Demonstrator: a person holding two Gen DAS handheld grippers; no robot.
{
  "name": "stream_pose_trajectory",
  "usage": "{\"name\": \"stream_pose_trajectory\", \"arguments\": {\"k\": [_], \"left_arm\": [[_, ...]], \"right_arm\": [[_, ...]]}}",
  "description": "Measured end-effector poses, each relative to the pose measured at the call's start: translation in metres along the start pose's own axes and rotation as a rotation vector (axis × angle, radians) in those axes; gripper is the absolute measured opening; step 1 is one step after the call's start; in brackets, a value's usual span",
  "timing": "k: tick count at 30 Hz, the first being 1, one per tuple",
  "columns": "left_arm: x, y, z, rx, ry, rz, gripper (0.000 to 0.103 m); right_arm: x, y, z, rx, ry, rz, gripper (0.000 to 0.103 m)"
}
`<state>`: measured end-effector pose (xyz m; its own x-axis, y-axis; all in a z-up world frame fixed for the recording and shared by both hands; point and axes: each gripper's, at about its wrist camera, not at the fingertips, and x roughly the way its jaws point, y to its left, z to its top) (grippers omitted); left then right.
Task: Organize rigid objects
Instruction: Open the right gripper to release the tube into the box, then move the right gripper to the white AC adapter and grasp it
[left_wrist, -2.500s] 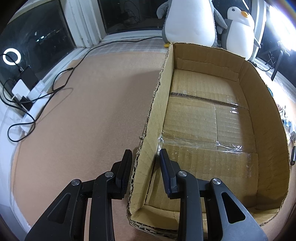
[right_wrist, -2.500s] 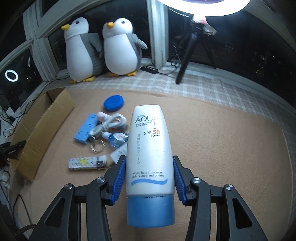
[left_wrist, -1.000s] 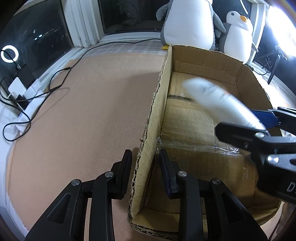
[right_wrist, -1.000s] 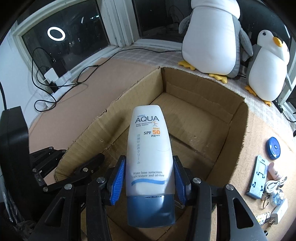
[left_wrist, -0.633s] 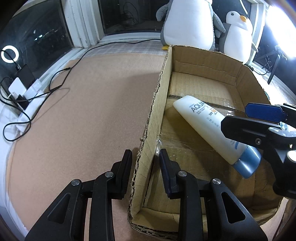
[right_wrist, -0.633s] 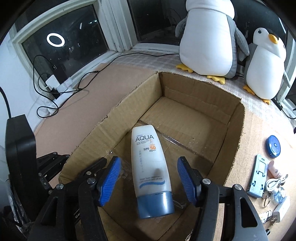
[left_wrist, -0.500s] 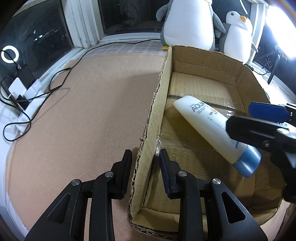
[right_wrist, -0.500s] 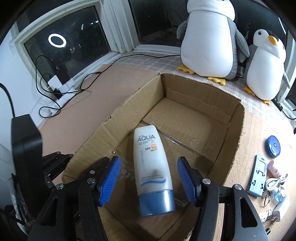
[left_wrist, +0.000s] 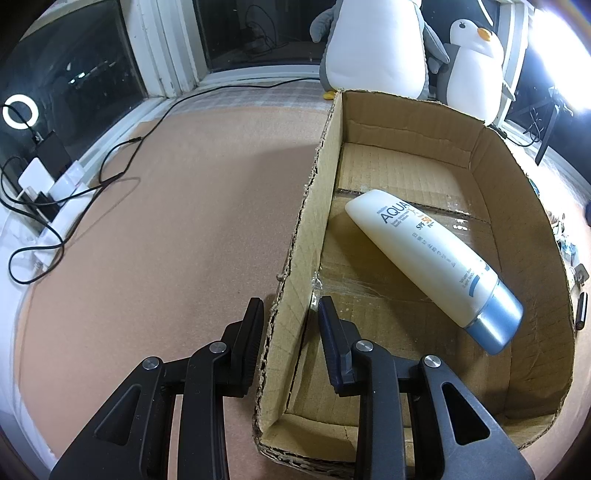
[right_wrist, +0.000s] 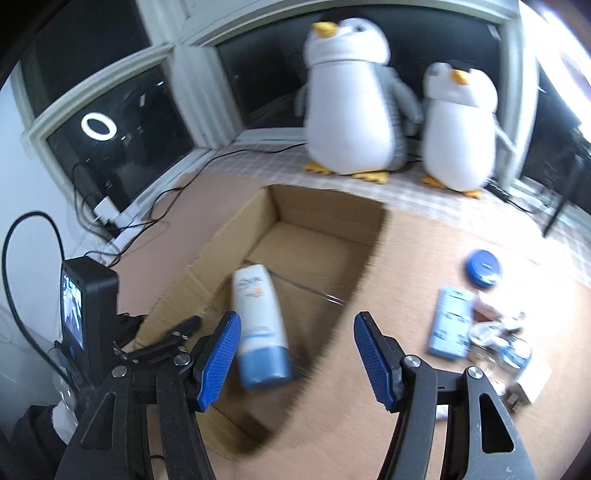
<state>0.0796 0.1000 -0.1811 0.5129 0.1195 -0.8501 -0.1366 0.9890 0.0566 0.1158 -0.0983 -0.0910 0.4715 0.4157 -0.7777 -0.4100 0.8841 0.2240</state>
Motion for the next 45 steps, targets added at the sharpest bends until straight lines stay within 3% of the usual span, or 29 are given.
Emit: {"name": "stream_pose_trajectory", "arguments": {"k": [6, 11, 19, 26, 31, 45], "left_arm": [[0.0, 0.0, 0.0, 0.0, 0.0, 0.001, 0.029], [0.0, 0.0, 0.0, 0.001, 0.0, 0.001, 0.029], [0.0, -0.001, 0.001, 0.005, -0.002, 0.003, 0.029], [0.0, -0.001, 0.001, 0.0, -0.001, 0.0, 0.029], [0.0, -0.002, 0.001, -0.001, -0.001, -0.001, 0.029], [0.0, -0.002, 0.001, -0.001, -0.001, -0.003, 0.029]], "right_arm": [[-0.031, -0.043, -0.016, 0.074, -0.042, -0.104, 0.06], [-0.051, -0.091, -0.032, 0.209, -0.05, -0.168, 0.062], [-0.051, -0.163, -0.056, 0.387, 0.015, -0.314, 0.062], [-0.032, -0.201, -0.066, 0.531, 0.098, -0.341, 0.062], [-0.023, -0.212, -0.064, 0.582, 0.114, -0.333, 0.062], [0.004, -0.219, -0.058, 0.537, 0.189, -0.386, 0.062]]}}
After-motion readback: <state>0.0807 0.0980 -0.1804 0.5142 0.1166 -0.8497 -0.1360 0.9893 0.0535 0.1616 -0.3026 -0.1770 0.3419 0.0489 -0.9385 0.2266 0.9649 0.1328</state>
